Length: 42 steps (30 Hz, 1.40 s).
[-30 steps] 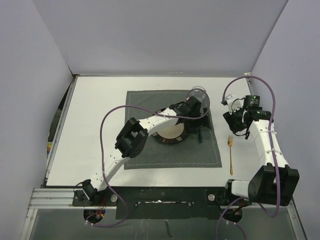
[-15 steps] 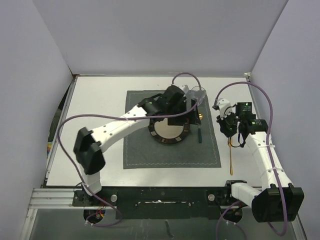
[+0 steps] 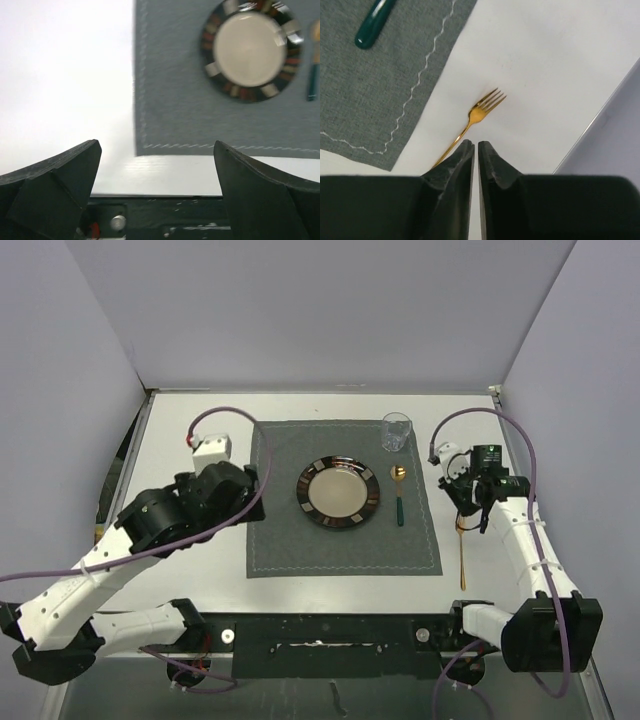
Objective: Set the dinner table for one person
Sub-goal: Pick up the fork at the center of the board.
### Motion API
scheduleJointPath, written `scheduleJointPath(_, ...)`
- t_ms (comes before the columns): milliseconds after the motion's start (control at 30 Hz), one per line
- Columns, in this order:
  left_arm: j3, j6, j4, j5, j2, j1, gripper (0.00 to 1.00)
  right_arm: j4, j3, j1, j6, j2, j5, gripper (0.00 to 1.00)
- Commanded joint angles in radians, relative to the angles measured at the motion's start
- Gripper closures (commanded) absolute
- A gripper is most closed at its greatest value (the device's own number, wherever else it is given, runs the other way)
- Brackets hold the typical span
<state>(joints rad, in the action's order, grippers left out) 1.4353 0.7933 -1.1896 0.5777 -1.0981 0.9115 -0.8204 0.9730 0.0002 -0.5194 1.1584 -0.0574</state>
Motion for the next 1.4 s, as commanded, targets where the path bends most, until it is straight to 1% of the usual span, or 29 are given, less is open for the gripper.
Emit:
scheduleJointPath(0,-0.195,0.105,-0.111,0.099,0.103,-0.024,0.02,-0.011,-0.069,-0.053,0.012,0.018,0.004,0.72)
scheduleJointPath(67,-0.258,0.133,-0.092,0.07,0.109,-0.038,0.02,-0.013,-0.09,-0.105,0.009,0.044,-0.077,0.53)
scheduleJointPath(100,-0.28,0.137,-0.081,0.06,0.101,-0.042,0.02,-0.01,-0.089,-0.129,0.014,0.063,-0.109,0.46)
scheduleJointPath(133,-0.292,0.138,-0.073,0.054,0.088,-0.043,0.02,-0.015,-0.079,-0.151,0.015,0.091,-0.143,0.44)
scheduleJointPath(200,-0.301,0.143,-0.068,0.062,0.058,-0.046,0.02,-0.036,-0.035,-0.184,0.011,0.159,-0.2,0.42)
scheduleJointPath(300,-0.306,0.08,-0.011,0.068,0.017,-0.06,0.02,-0.049,0.034,-0.23,0.026,0.248,-0.284,0.41)
scheduleJointPath(367,-0.309,0.029,0.039,0.045,-0.006,-0.082,0.02,-0.055,0.059,-0.237,0.034,0.293,-0.311,0.42)
scheduleJointPath(467,-0.32,-0.045,0.125,-0.021,-0.034,-0.139,0.02,-0.03,0.057,-0.238,0.046,0.339,-0.306,0.43)
scheduleJointPath(600,-0.34,-0.105,0.204,-0.125,-0.06,-0.207,0.02,-0.014,0.029,-0.24,0.039,0.381,-0.288,0.44)
scheduleJointPath(733,-0.347,-0.135,0.254,-0.176,-0.079,-0.237,0.02,-0.021,0.011,-0.254,0.0,0.376,-0.24,0.44)
scheduleJointPath(1033,-0.355,-0.182,0.327,-0.245,-0.139,-0.276,0.02,-0.112,0.045,-0.323,-0.122,0.388,-0.169,0.44)
scheduleJointPath(1200,-0.37,-0.196,0.367,-0.276,-0.151,-0.294,0.02,-0.126,0.008,-0.326,-0.133,0.403,-0.167,0.44)
scheduleJointPath(1367,-0.399,-0.192,0.39,-0.3,-0.157,-0.308,0.02,-0.131,-0.013,-0.299,-0.116,0.47,-0.187,0.47)
